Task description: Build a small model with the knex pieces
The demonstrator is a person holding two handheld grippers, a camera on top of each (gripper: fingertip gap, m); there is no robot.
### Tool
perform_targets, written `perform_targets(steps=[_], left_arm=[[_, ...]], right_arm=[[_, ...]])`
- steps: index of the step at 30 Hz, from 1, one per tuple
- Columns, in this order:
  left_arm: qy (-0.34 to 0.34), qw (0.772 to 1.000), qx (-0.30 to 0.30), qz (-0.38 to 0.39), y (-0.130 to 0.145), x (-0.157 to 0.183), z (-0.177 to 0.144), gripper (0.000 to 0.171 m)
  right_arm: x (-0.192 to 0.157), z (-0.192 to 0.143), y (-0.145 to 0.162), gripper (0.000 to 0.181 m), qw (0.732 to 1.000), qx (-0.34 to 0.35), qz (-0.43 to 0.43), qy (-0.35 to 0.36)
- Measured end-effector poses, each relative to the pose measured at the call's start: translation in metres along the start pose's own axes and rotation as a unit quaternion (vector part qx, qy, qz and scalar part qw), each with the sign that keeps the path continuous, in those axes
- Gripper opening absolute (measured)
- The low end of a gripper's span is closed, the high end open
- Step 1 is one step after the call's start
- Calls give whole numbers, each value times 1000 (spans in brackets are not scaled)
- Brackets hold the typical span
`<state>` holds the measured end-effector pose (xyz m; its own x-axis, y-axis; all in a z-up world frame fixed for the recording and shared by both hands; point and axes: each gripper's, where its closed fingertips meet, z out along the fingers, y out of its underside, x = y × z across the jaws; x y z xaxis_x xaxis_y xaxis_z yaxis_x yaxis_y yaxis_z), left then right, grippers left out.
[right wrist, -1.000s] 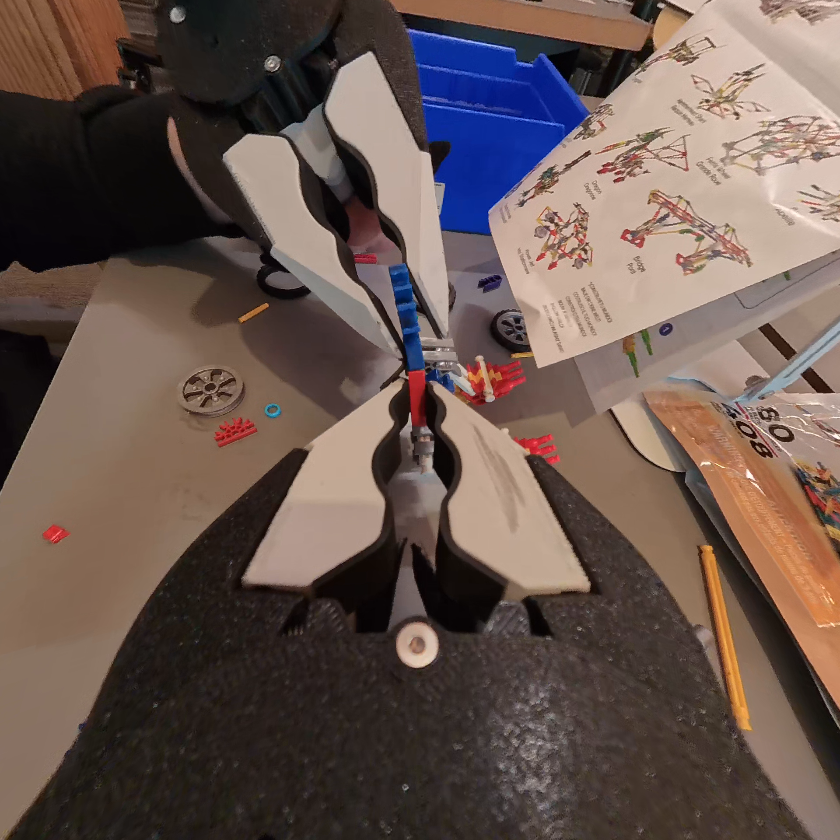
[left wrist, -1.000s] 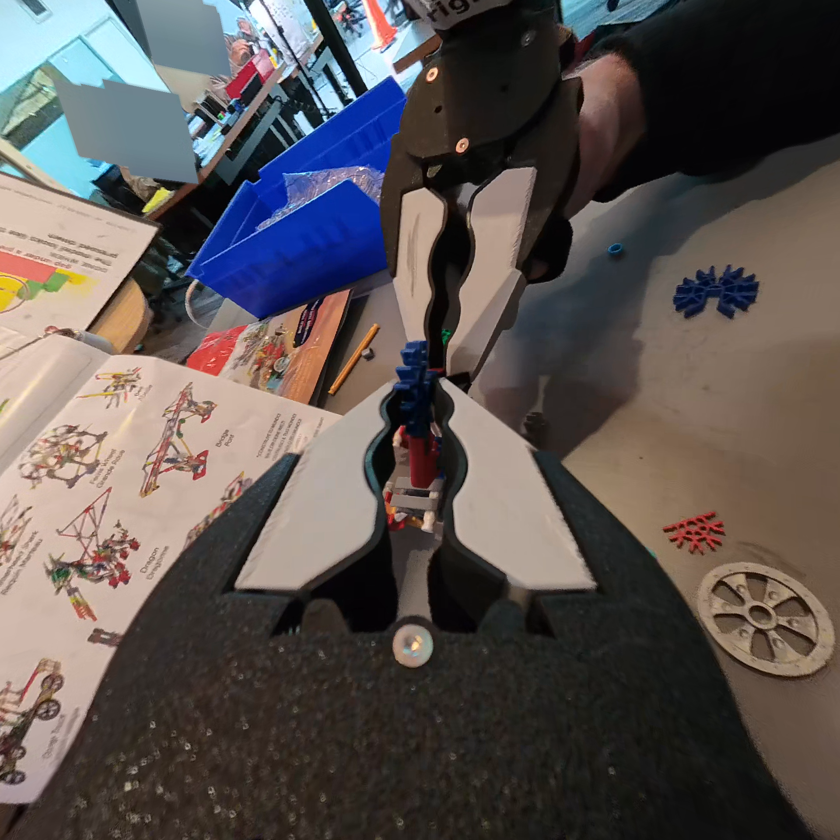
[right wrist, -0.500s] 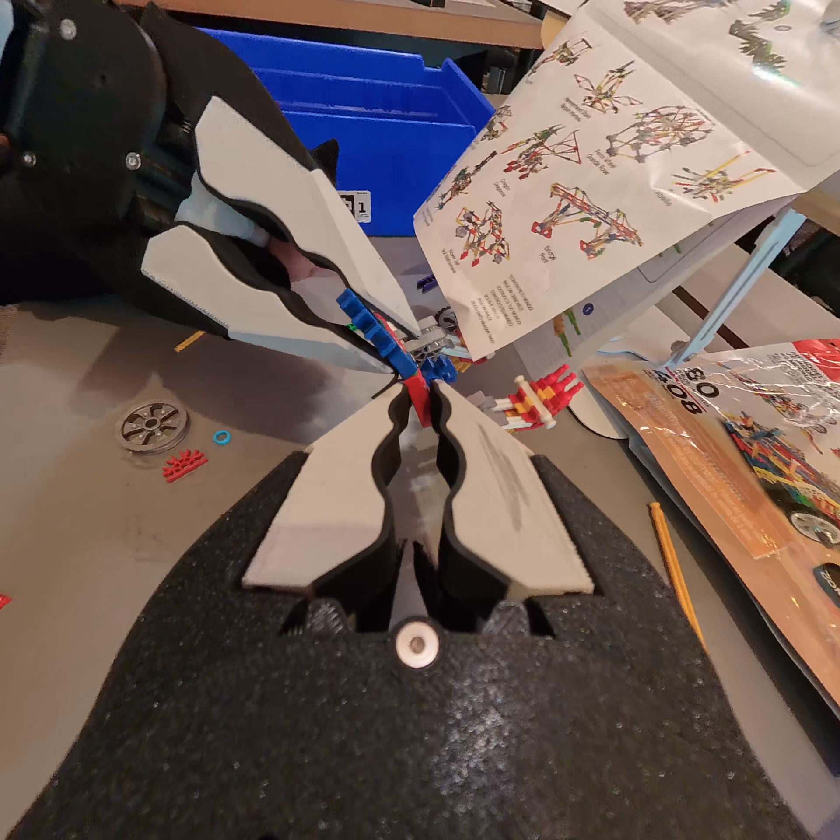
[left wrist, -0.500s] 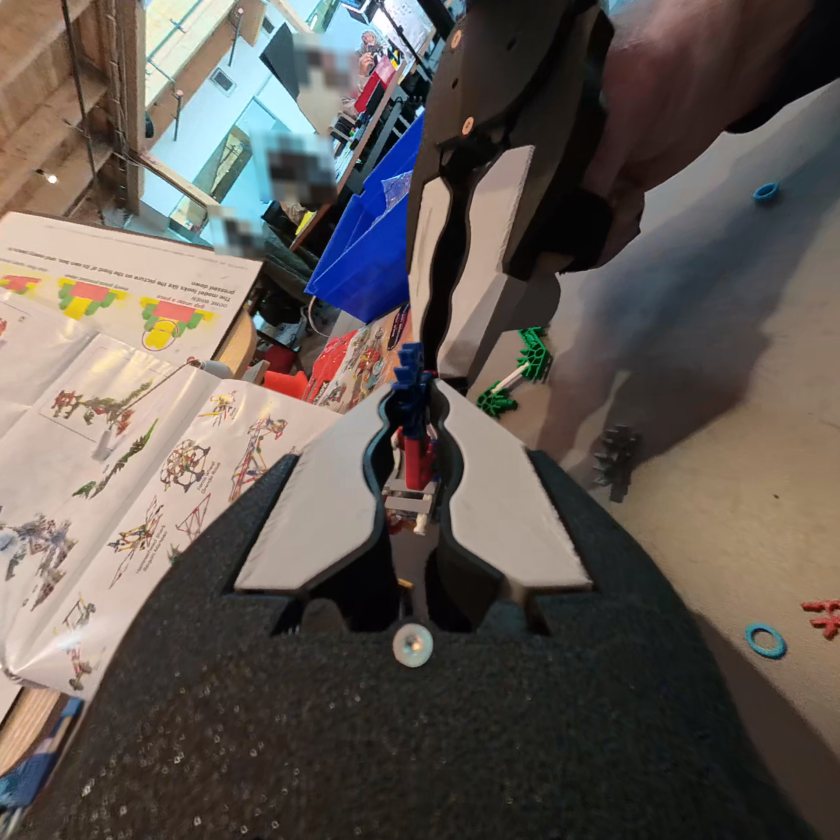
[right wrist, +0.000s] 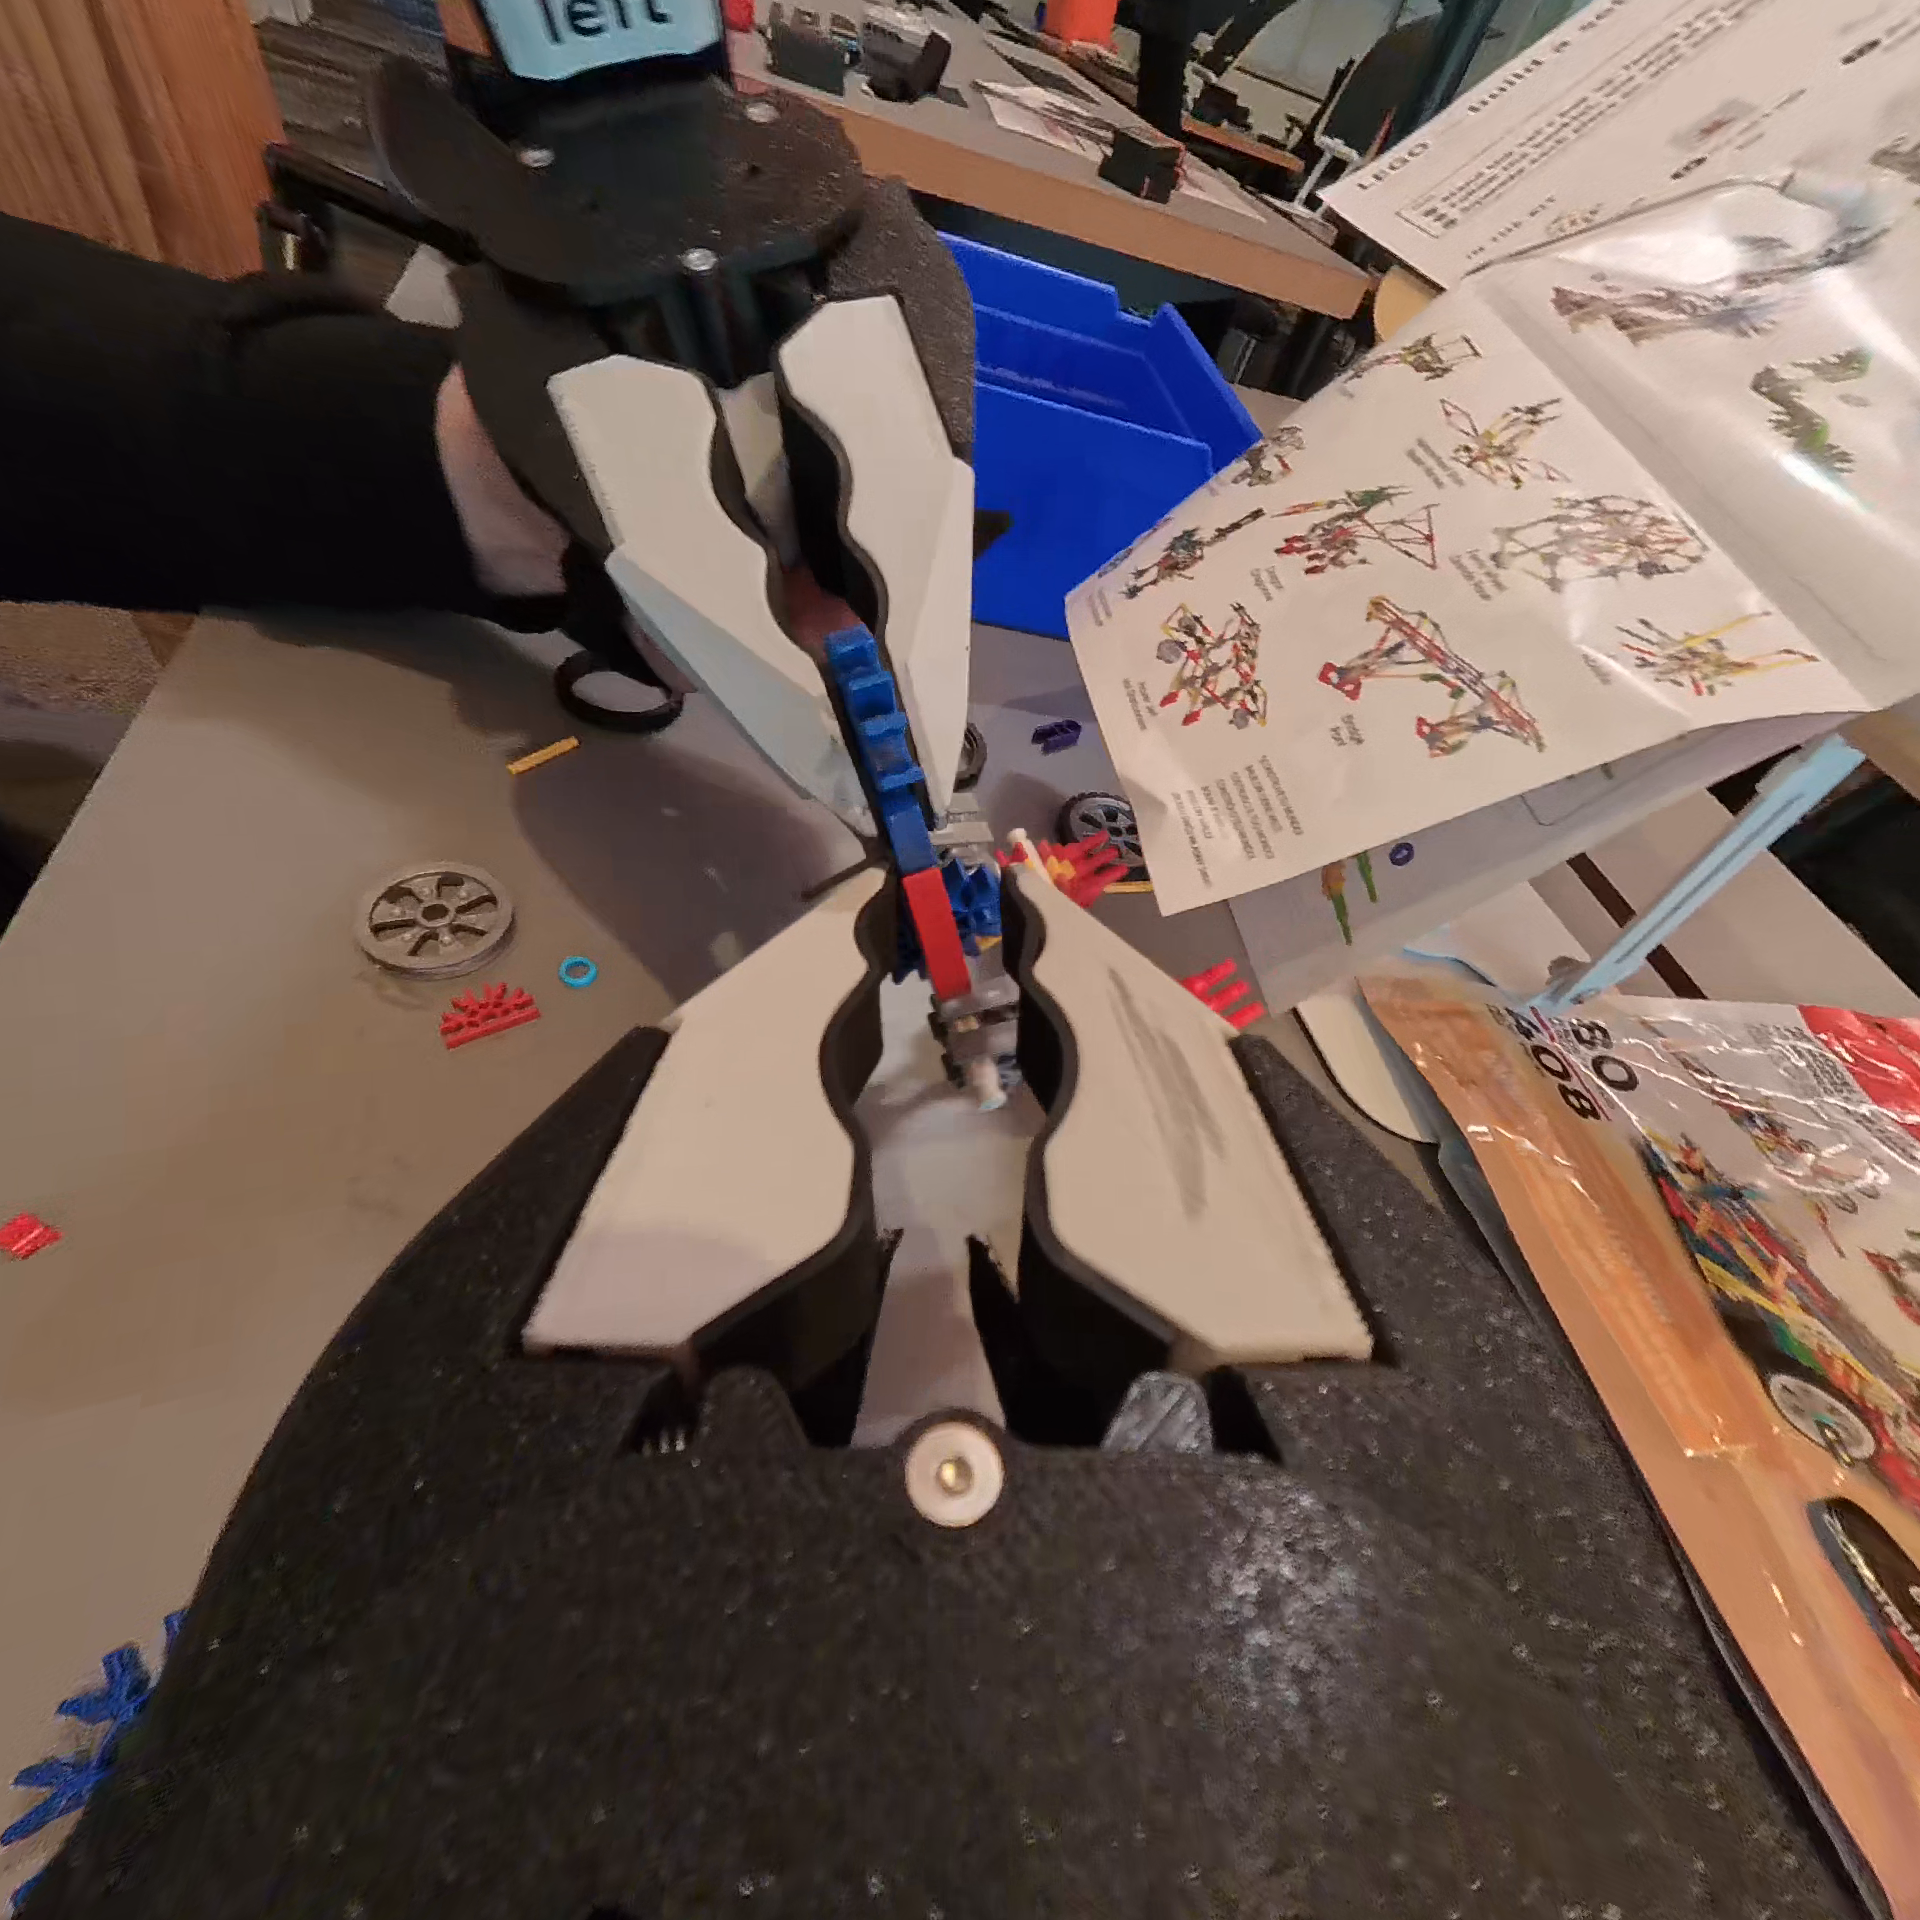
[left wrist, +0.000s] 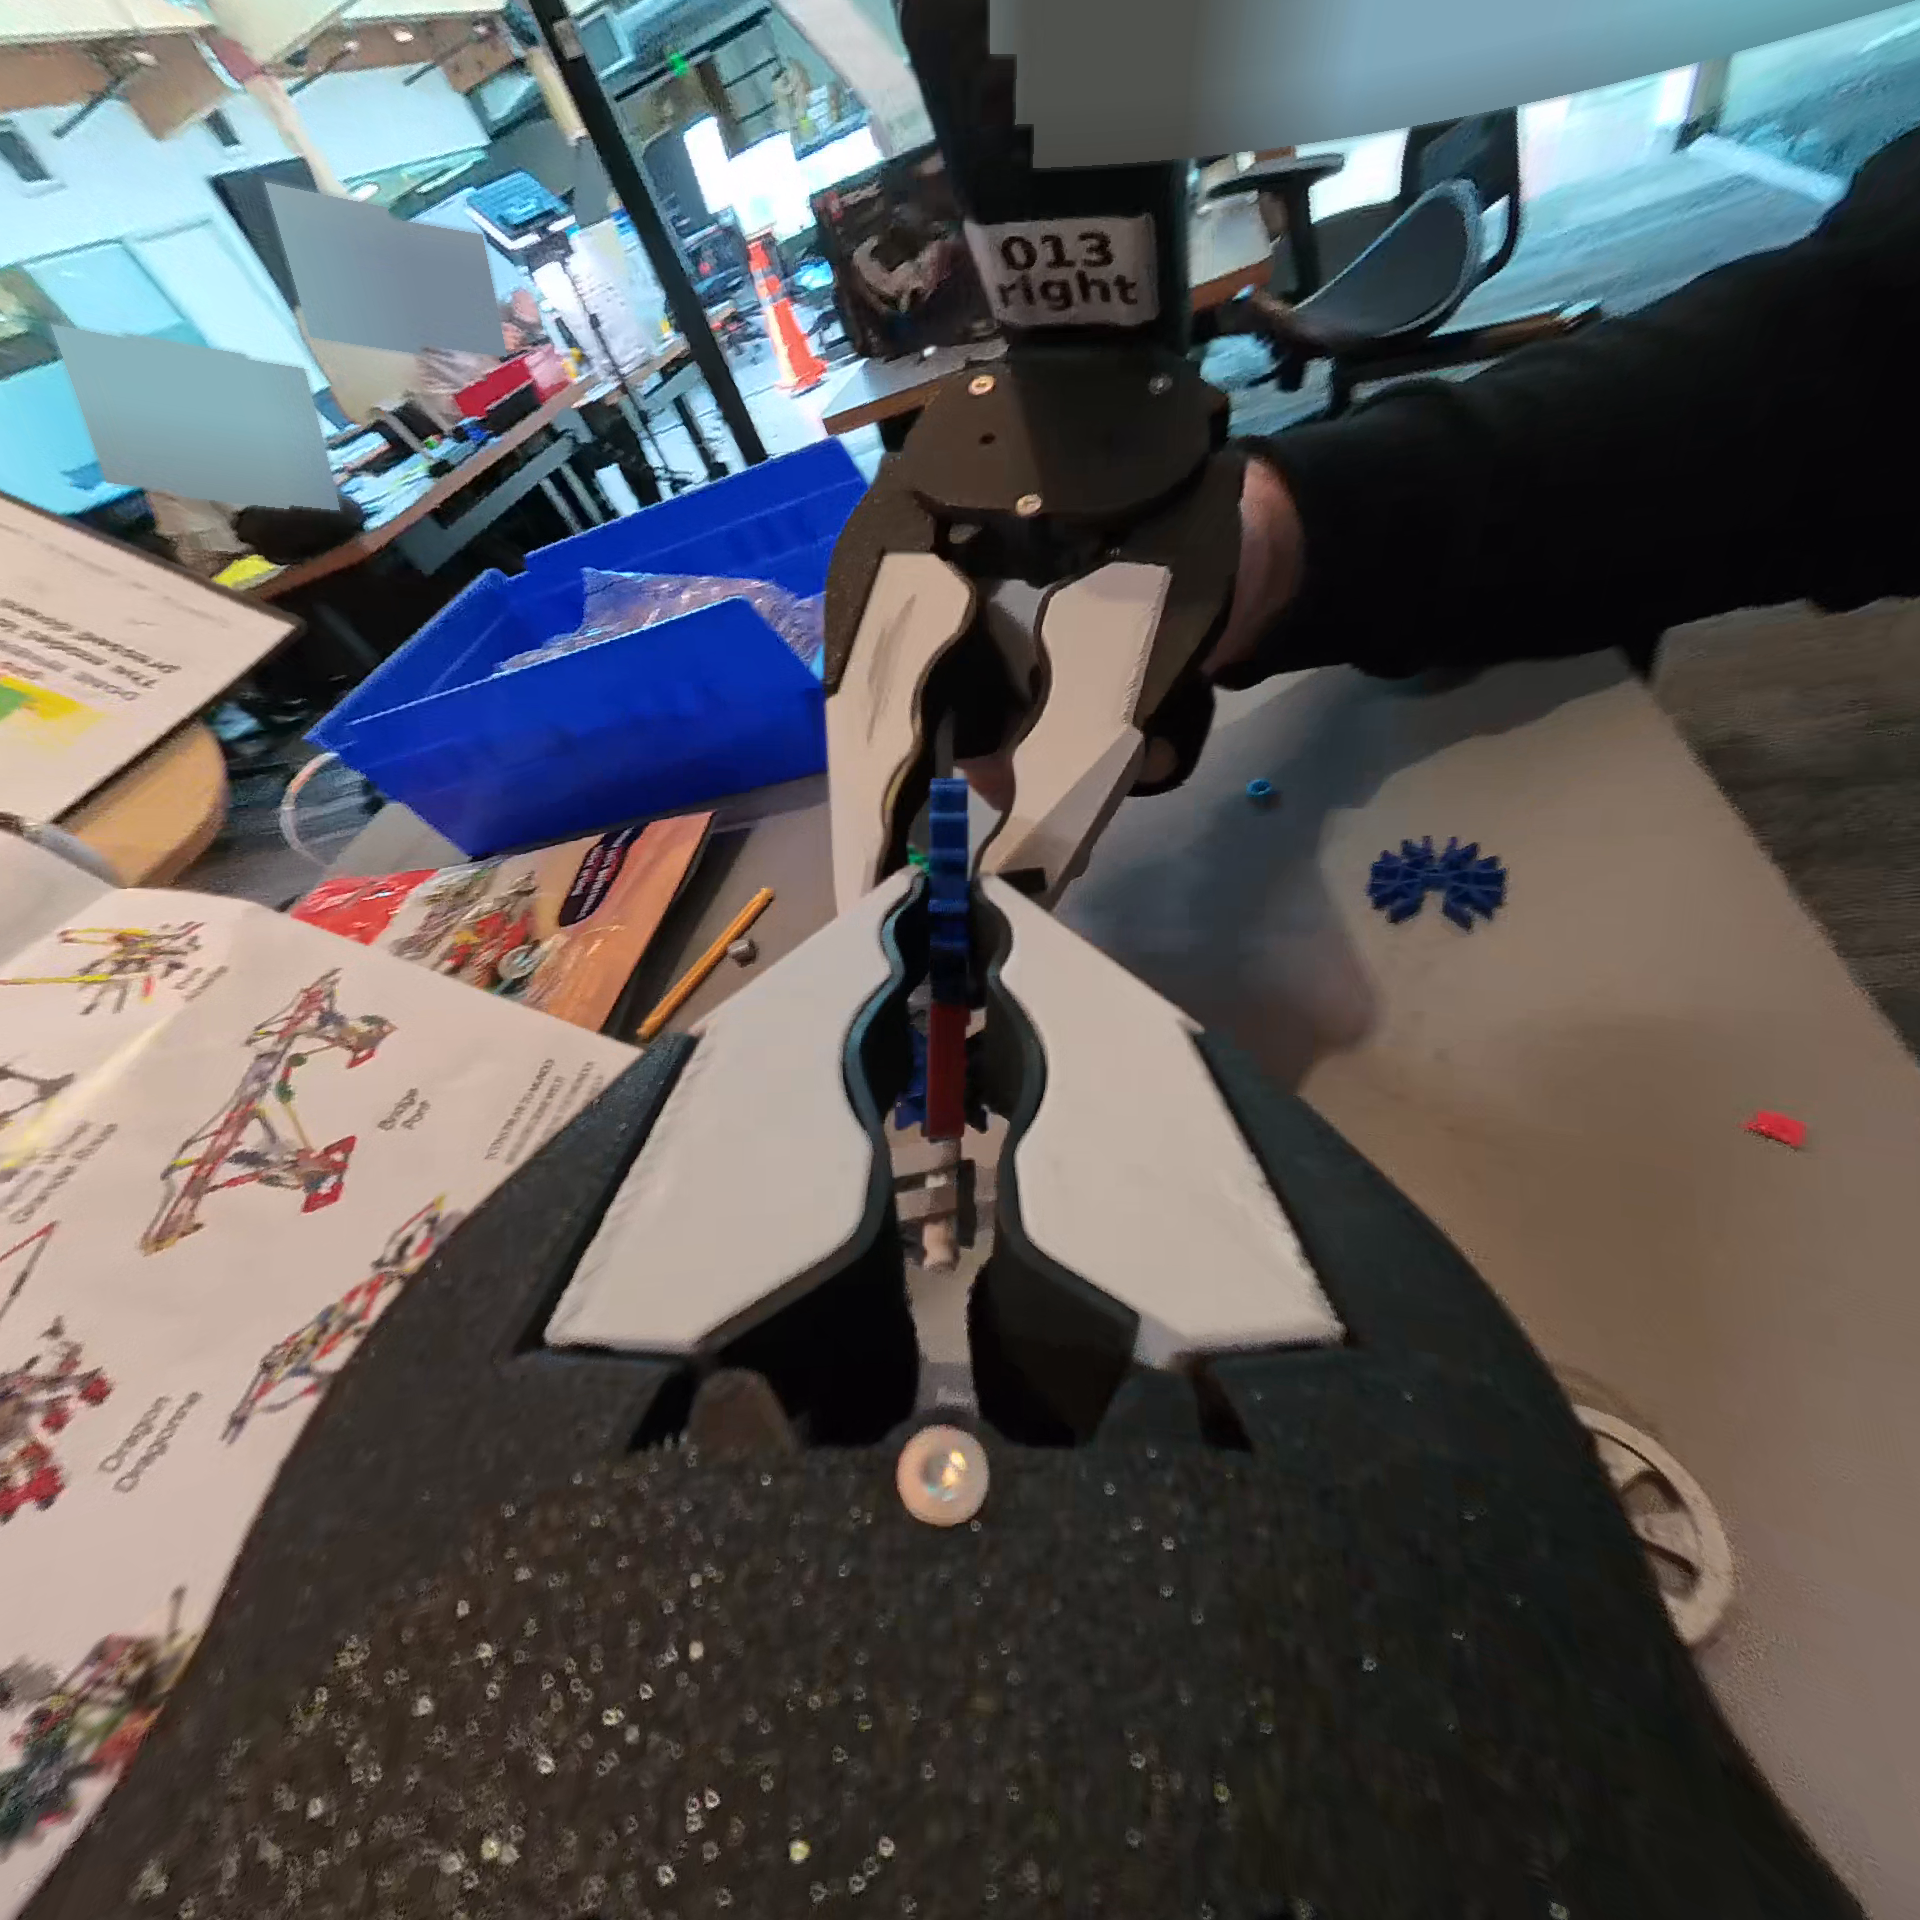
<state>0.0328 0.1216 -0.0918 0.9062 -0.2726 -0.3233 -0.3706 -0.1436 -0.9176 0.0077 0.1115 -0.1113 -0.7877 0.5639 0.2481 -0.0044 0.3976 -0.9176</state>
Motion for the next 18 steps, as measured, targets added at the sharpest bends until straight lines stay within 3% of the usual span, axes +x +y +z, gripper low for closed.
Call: perform_targets(steps=[2,3,9,13,18], left_arm=[[31,999,16,-23,-3,5,-1,1],[33,999,23,-25,-4,5,-1,2],[21,999,22,-20,-9,1,-7,13],[1,999,-32,40,1,2,-7,6],[-9,994,-79,70,11,2,-6,9]], right_arm=[[-9,0,-3,18,1000,6,1,-26],[-13,1,-3,7,999,8,4,-39],[-13,4,6,4,999,-18,17,-44],[-17,8,11,3,998,-29,21,-52],[-18,11,17,3,997,-42,34,-58]])
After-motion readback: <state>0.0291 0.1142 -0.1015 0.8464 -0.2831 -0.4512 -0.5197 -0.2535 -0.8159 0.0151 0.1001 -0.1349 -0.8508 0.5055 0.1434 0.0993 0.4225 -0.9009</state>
